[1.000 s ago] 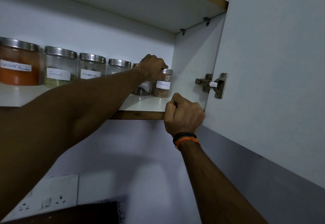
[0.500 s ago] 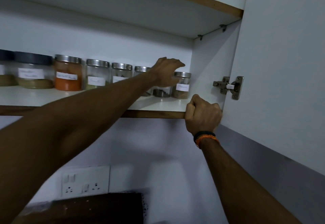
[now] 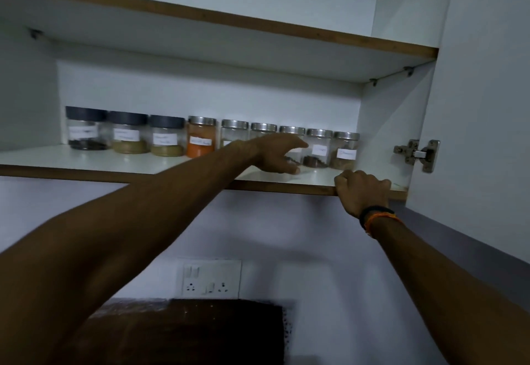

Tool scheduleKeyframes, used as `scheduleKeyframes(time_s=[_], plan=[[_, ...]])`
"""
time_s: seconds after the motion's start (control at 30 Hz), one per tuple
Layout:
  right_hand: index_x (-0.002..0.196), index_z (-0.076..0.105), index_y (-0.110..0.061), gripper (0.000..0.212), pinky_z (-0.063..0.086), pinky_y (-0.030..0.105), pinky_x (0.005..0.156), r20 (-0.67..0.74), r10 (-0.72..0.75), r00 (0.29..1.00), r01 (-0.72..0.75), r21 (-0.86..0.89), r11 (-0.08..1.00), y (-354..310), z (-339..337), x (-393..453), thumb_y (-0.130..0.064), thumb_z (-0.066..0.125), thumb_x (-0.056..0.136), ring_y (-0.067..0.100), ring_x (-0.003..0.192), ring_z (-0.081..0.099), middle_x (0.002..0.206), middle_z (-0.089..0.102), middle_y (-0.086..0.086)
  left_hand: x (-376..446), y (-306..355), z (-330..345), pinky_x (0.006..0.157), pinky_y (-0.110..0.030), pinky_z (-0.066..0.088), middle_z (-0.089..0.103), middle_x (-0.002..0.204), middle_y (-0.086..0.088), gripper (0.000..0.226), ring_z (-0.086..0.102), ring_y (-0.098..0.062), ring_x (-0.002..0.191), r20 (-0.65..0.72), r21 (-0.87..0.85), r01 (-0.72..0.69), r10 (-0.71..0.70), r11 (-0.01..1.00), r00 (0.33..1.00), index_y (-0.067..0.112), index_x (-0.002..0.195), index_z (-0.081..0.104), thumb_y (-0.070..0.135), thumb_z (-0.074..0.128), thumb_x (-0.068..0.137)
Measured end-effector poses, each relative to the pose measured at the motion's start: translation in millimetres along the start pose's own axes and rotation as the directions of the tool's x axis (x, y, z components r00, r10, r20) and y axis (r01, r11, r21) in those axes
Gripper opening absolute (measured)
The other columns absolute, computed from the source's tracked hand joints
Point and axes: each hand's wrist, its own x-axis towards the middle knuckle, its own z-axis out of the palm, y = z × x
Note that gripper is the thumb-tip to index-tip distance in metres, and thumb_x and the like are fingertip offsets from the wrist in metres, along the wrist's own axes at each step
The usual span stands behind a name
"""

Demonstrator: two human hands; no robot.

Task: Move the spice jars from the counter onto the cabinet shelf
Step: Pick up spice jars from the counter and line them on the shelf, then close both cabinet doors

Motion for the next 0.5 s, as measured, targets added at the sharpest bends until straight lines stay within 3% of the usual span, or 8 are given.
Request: scheduleKeyframes(time_s=[0.1, 0.2, 0.3, 0.5], plan=[[0.103, 0.063, -0.019, 0.036, 0.037, 0.046, 0.095, 0.058, -0.05, 0.997, 0.044, 0.109, 0.993, -25, -6, -6, -0.036, 0.031, 0.1, 0.032, 0.098, 0.06, 0.11, 0.067, 0.011, -30, -7, -9, 0.121, -0.038, 0.02, 0.027, 0.164, -0.006, 0.074, 0.023, -0.023, 0.151, -0.011, 0.039, 0.049, -0.049, 0.998, 0.999, 0.016, 0.157, 0.028, 0.043, 0.061, 0.096], [0.126, 0.061, -0.013, 0.039, 0.039, 0.046, 0.096, 0.022, -0.112, 0.994, 0.104, 0.22, 0.97, -61, -13, -16, -0.034, 0.04, 0.099, 0.034, 0.113, 0.056, 0.124, 0.062, 0.015, -67, -16, -22, 0.121, -0.041, 0.022, 0.027, 0.164, -0.004, 0.074, 0.025, -0.024, 0.151, -0.024, 0.062, 0.105, -0.104, 0.993, 0.994, 0.018, 0.157, 0.028, 0.047, 0.059, 0.096], [0.134, 0.057, -0.011, 0.043, 0.044, 0.044, 0.097, -0.008, -0.2, 0.98, 0.196, 0.232, 0.953, -98, -22, -24, -0.034, 0.044, 0.099, 0.035, 0.116, 0.055, 0.128, 0.06, 0.017, -104, -26, -32, 0.12, -0.042, 0.024, 0.027, 0.164, -0.003, 0.076, 0.026, -0.023, 0.15, -0.04, 0.096, 0.152, -0.149, 0.984, 0.988, 0.019, 0.157, 0.026, 0.048, 0.059, 0.096], [0.129, 0.059, -0.012, 0.039, 0.046, 0.047, 0.095, -0.066, -0.328, 0.943, 0.33, 0.332, 0.883, -175, -47, -41, -0.028, 0.049, 0.095, 0.038, 0.115, 0.055, 0.126, 0.059, 0.017, -185, -50, -51, 0.119, -0.049, 0.027, 0.029, 0.163, -0.004, 0.076, 0.028, -0.026, 0.149, -0.04, 0.222, 0.26, -0.258, 0.94, 0.965, 0.02, 0.157, 0.027, 0.049, 0.06, 0.094]])
